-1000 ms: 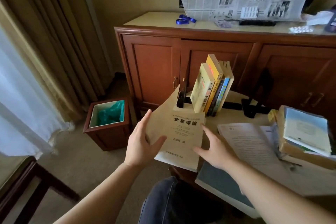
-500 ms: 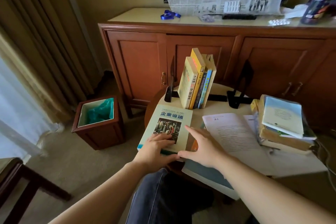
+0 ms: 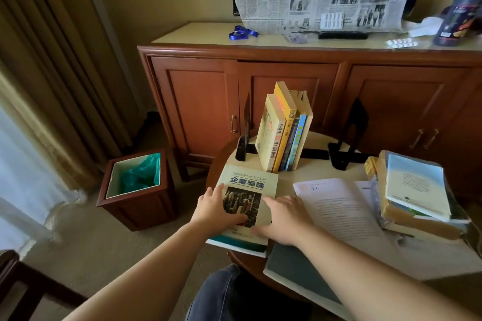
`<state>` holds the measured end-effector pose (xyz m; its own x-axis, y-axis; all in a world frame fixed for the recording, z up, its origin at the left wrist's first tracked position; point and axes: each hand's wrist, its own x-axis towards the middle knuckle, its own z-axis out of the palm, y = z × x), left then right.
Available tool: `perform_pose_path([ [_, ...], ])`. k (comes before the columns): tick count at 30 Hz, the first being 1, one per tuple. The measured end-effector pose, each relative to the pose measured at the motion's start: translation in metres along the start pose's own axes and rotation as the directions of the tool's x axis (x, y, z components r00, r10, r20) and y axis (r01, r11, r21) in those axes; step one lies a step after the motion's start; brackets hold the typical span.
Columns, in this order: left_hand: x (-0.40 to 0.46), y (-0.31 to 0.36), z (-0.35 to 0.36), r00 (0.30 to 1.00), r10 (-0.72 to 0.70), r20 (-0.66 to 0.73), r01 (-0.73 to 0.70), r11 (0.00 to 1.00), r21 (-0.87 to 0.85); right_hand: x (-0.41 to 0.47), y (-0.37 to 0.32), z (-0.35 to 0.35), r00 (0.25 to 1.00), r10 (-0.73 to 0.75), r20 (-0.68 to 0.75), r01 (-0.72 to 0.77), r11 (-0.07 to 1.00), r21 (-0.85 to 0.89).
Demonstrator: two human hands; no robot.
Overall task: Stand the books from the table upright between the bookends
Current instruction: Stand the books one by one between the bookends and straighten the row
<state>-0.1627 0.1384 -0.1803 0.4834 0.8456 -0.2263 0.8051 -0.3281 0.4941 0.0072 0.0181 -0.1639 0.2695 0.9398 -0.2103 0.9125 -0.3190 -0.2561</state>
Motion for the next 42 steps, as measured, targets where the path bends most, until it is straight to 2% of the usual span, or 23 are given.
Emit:
perform_pose_path([
  [2,0.01,-0.001,-0.002,0.999,-0.045,0.018,0.046,0.998,-0.044,0.006,-0.004,0.004,0.999,0.04,-0.005,-0.04,0.998,0.049],
  [6,0.019,-0.008,-0.013,0.987,-0.148,0.055,0.158,0.932,-0.326,0.014,-0.003,0.014,0.999,0.05,-0.004,-0.049,0.984,0.172],
  [8,0.02,-0.015,-0.026,0.973,-0.199,0.117,0.23,0.862,-0.452,0.016,0.0,0.014,1.0,0.022,0.019,-0.026,0.974,0.227],
  [10,0.018,-0.019,-0.041,0.957,-0.181,0.225,0.284,0.739,-0.611,0.018,-0.003,0.011,1.0,-0.015,0.024,0.008,0.962,0.271],
  [12,0.01,-0.015,-0.053,0.95,-0.084,0.299,0.282,0.638,-0.716,0.019,-0.01,0.009,0.999,-0.041,0.021,0.033,0.948,0.317],
  [15,-0.002,-0.008,-0.062,0.943,0.017,0.333,0.269,0.552,-0.789,0.021,-0.019,0.012,0.999,-0.046,-0.012,0.046,0.856,0.514],
  [18,-0.012,-0.001,-0.071,0.959,0.081,0.27,0.184,0.545,-0.818,0.024,-0.023,0.01,0.994,-0.024,-0.111,0.088,0.781,0.618],
  [21,-0.015,0.006,-0.084,0.986,0.103,0.131,0.049,0.569,-0.821,0.028,-0.026,-0.008,0.976,-0.004,-0.218,0.148,0.746,0.649],
  [24,-0.012,0.017,-0.097,0.991,0.131,-0.001,-0.078,0.584,-0.808,0.037,-0.027,-0.041,0.949,0.004,-0.316,0.192,0.786,0.587],
  [26,-0.008,0.025,-0.103,0.988,0.129,-0.083,-0.145,0.604,-0.783,0.045,-0.023,-0.069,0.91,0.024,-0.413,0.184,0.87,0.457],
  [28,-0.004,0.033,-0.106,0.982,0.119,-0.145,-0.188,0.619,-0.762,0.054,-0.014,-0.098,0.805,-0.017,-0.593,0.181,0.959,0.218],
  [30,0.0,0.04,-0.106,0.976,0.121,-0.182,-0.217,0.622,-0.752,0.065,-0.002,-0.12,0.712,-0.081,-0.698,0.106,0.994,-0.008],
  [31,0.003,0.043,-0.106,0.974,0.118,-0.194,-0.224,0.622,-0.75,0.07,0.004,-0.129,0.707,-0.093,-0.701,0.056,0.996,-0.076],
  [34,0.012,0.057,-0.104,0.964,0.131,-0.231,-0.261,0.635,-0.727,0.081,0.02,-0.143,0.777,-0.082,-0.625,-0.009,0.99,-0.14],
  [37,0.026,0.073,-0.097,0.945,0.136,-0.296,-0.312,0.647,-0.696,0.086,0.031,-0.14,0.826,-0.113,-0.552,0.058,0.992,-0.116],
  [42,0.051,0.098,-0.083,0.902,0.111,-0.418,-0.385,0.646,-0.659,0.09,0.039,-0.13,0.814,-0.149,-0.562,0.101,0.988,-0.116],
])
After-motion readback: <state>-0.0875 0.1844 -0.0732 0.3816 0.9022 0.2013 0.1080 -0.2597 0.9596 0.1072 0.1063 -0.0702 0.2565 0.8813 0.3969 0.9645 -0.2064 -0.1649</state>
